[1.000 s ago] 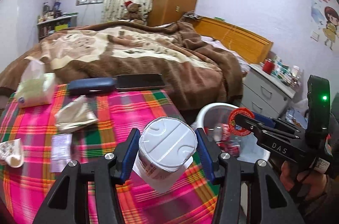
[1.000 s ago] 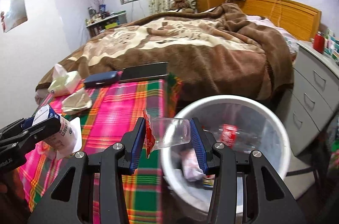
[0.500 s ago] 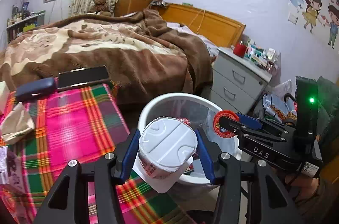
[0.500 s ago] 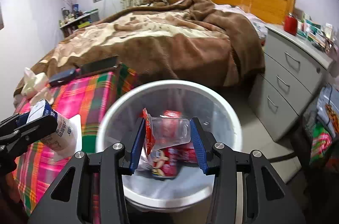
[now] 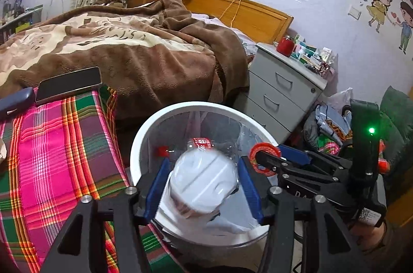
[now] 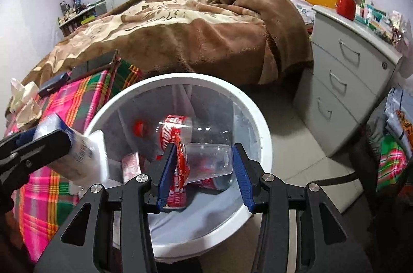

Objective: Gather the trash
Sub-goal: 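Carry both cups over the white bin and open both tools, then move both tools back over the bed toward the carton and wrapper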

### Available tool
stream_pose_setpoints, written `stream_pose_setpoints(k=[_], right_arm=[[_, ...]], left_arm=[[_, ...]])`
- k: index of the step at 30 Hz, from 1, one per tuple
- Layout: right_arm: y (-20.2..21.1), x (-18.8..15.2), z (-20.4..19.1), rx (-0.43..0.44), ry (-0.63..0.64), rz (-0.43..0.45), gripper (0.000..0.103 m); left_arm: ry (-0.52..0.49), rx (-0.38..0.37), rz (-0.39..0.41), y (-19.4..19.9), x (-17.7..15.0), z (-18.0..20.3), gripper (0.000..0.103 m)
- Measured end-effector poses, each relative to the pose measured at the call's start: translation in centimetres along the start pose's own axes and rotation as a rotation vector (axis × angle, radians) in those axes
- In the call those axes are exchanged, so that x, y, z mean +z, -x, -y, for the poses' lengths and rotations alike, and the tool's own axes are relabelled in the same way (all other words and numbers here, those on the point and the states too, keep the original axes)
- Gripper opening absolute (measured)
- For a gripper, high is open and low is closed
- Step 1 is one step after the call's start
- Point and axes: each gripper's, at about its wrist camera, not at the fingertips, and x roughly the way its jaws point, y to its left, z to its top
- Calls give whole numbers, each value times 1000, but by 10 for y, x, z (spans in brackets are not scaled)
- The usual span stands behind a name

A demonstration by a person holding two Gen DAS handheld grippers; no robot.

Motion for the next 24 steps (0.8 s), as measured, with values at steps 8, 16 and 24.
stream_pose_setpoints(k=[8,16,24], right_arm=[[0,0,6,-11,-10,4,62],[10,1,0,7,-29,33,62],[22,0,-17,40,-25,70,62]], left_arm=[[24,3,-4,-1,-3,-7,64],[29,25,28,22,-8,-14,64],[53,76,64,57,-17,-27,64]])
